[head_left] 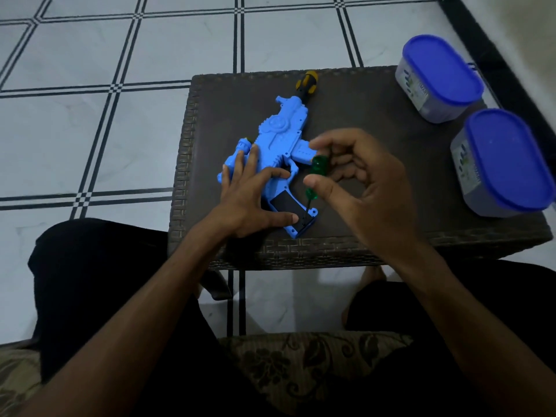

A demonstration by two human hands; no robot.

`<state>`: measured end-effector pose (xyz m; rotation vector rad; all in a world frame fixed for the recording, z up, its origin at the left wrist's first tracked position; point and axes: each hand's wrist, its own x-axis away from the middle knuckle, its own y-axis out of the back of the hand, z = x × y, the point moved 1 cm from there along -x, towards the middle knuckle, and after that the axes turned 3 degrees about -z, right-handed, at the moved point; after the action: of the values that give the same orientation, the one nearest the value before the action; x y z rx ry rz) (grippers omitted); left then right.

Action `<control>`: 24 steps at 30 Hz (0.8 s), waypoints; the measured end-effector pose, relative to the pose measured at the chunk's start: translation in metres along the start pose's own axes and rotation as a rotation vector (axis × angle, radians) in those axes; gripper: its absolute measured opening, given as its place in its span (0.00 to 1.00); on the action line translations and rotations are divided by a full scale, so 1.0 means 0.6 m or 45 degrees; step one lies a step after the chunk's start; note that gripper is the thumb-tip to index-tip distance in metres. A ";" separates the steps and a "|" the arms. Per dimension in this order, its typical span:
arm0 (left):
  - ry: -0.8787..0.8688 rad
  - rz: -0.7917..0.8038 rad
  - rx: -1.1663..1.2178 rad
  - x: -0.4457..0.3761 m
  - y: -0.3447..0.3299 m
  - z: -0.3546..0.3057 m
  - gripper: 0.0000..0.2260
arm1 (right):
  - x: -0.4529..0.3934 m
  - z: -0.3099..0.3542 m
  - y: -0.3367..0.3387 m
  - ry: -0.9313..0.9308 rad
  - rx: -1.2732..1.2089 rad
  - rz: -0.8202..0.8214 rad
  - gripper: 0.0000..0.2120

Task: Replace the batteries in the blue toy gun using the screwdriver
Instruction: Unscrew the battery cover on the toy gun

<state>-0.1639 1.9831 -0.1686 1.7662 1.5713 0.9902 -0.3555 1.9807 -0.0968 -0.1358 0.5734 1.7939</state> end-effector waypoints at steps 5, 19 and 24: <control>-0.007 0.006 0.019 -0.001 0.001 0.000 0.32 | 0.010 0.006 -0.007 0.032 0.044 0.015 0.12; -0.014 0.007 0.010 -0.003 -0.001 0.003 0.32 | 0.015 0.001 0.003 -0.010 -0.047 0.026 0.14; -0.011 0.010 0.014 -0.002 -0.001 0.002 0.32 | 0.011 -0.004 -0.004 0.081 0.017 0.073 0.14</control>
<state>-0.1635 1.9818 -0.1698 1.7833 1.5686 0.9781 -0.3559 1.9861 -0.1021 -0.1692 0.6397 1.8464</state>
